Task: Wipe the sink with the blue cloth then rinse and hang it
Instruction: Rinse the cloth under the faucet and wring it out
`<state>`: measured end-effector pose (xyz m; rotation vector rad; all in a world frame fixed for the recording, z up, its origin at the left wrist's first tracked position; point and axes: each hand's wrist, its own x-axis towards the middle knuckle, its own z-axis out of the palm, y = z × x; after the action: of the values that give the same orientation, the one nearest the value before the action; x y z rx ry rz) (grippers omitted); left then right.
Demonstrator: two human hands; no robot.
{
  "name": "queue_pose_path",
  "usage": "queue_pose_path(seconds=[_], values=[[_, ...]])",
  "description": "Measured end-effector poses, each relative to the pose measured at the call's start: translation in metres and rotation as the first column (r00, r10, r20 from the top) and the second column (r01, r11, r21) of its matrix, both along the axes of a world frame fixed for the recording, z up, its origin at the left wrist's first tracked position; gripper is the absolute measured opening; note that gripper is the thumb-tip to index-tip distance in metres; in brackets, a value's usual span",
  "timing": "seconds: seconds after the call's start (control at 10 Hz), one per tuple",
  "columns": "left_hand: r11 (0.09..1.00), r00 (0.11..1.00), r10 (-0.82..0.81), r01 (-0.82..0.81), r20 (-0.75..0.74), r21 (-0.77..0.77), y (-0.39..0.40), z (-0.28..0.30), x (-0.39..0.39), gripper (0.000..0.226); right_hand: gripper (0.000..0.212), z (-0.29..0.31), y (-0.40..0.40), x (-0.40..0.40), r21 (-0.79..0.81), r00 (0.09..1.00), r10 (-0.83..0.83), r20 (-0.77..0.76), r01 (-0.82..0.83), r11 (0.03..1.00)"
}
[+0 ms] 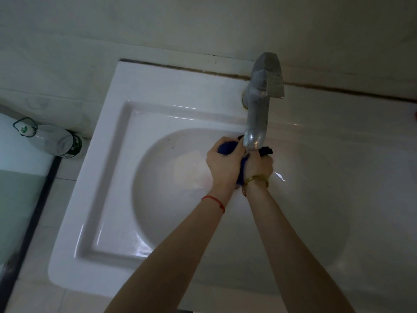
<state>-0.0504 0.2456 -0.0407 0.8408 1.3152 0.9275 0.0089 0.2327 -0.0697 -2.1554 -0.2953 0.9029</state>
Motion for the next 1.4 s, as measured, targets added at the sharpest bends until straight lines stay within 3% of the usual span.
queue_pose_path(seconds=[0.1, 0.3, 0.4, 0.5, 0.6, 0.7, 0.8, 0.9, 1.0, 1.1, 1.2, 1.3, 1.4], values=[[0.996, 0.996, 0.086, -0.086, -0.025, -0.035, 0.002, 0.0, 0.004, 0.044, 0.044, 0.005, -0.002, -0.003, 0.075, 0.997, -0.077, -0.02, 0.078, 0.994], [0.931, 0.985, 0.153, -0.171, -0.078, -0.324, 0.006, 0.011, 0.004, 0.048, 0.046, 0.015, -0.022, -0.003, 0.062, 0.997, 0.054, 0.063, -0.058, 0.996], [0.857, 0.987, 0.162, -0.147, -0.012, -0.494, 0.007, 0.024, -0.003, 0.019, 0.044, 0.049, -0.041, -0.001, 0.047, 0.974, 0.17, 0.153, -0.179, 0.983], [0.844, 0.982, 0.187, -0.157, 0.006, -0.513, 0.006, 0.033, -0.015, 0.017, 0.042, 0.089, -0.052, 0.007, 0.178, 0.868, 0.179, 0.463, -0.289, 0.941], [0.84, 0.979, 0.203, -0.183, -0.018, -0.51, -0.002, 0.042, -0.028, 0.018, 0.053, 0.13, -0.043, 0.013, 0.244, 0.643, 0.174, 0.746, -0.507, 0.827], [0.826, 0.974, 0.222, -0.215, -0.051, -0.52, -0.01, 0.049, -0.041, 0.02, 0.048, 0.151, -0.034, 0.013, 0.133, 0.436, 0.234, 0.869, -0.663, 0.737], [0.822, 0.969, 0.242, -0.232, -0.05, -0.521, -0.016, 0.056, -0.054, 0.022, 0.044, 0.145, -0.038, 0.013, 0.066, 0.364, 0.26, 0.894, -0.683, 0.728], [0.824, 0.975, 0.218, -0.21, -0.048, -0.526, -0.02, 0.062, -0.065, 0.022, 0.043, 0.135, -0.044, 0.012, 0.037, 0.356, 0.287, 0.889, -0.681, 0.731], [0.835, 0.978, 0.209, -0.187, -0.017, -0.518, -0.021, 0.072, -0.074, 0.024, 0.043, 0.136, -0.048, 0.012, 0.099, 0.438, 0.287, 0.852, -0.673, 0.733], [0.858, 0.978, 0.194, -0.133, 0.074, -0.496, -0.022, 0.086, -0.077, 0.021, 0.038, 0.137, -0.061, -0.001, 0.343, 0.729, 0.116, 0.674, -0.448, 0.825], [0.889, 0.976, 0.143, -0.055, 0.162, -0.455, -0.025, 0.1, -0.073, 0.017, 0.024, 0.12, -0.073, -0.015, 0.263, 0.984, -0.035, 0.175, -0.012, 0.965], [0.929, 0.978, 0.04, 0.04, 0.206, -0.369, -0.027, 0.106, -0.063, 0.016, 0.046, 0.119, -0.072, -0.016, -0.006, 0.731, -0.047, -0.681, 0.059, 0.998], [0.966, 0.985, -0.079, 0.114, 0.155, -0.233, -0.027, 0.108, -0.055, 0.01, 0.064, 0.13, -0.073, -0.014, 0.024, 0.383, 0.017, -0.923, 0.016, 1.0]])
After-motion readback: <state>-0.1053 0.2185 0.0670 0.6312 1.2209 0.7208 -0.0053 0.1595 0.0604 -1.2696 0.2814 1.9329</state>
